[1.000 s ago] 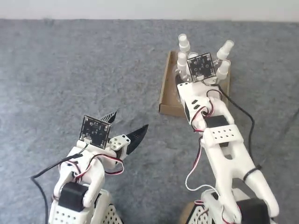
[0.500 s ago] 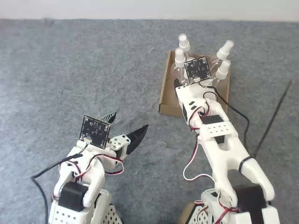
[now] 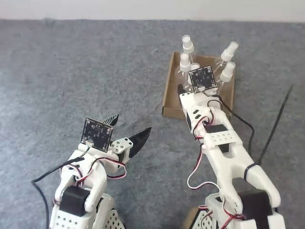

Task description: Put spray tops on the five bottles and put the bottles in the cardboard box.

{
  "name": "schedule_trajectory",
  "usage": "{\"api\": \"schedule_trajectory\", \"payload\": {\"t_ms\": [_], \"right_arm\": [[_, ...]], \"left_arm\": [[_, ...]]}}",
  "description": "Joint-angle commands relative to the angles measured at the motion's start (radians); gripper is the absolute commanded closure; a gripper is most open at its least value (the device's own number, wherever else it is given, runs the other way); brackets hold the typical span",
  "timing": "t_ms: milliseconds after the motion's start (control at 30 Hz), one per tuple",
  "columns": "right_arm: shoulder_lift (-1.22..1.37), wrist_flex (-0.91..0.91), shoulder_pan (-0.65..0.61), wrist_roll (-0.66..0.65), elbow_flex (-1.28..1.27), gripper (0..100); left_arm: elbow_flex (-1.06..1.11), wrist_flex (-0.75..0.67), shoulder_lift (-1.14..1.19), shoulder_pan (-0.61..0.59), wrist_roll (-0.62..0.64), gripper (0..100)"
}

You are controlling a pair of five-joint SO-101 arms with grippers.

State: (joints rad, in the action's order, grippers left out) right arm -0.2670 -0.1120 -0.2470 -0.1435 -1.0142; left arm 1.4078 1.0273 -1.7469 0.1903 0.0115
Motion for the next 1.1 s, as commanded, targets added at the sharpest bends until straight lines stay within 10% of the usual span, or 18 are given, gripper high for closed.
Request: {"api": "schedule_trajectory", "payload": {"t_ms": [0,1067], "right_arm": [[-0.004,-0.008,0.005,0.011,-0.003,99.3],[-0.016,-0.005,-0.035,0.0,-0.035,84.7]], "left_arm": [[-0.004,-0.02,-0.011,0.0,-0.006,68],[0.012,-0.029,-0.011,0.0,-0.006,68]]}}
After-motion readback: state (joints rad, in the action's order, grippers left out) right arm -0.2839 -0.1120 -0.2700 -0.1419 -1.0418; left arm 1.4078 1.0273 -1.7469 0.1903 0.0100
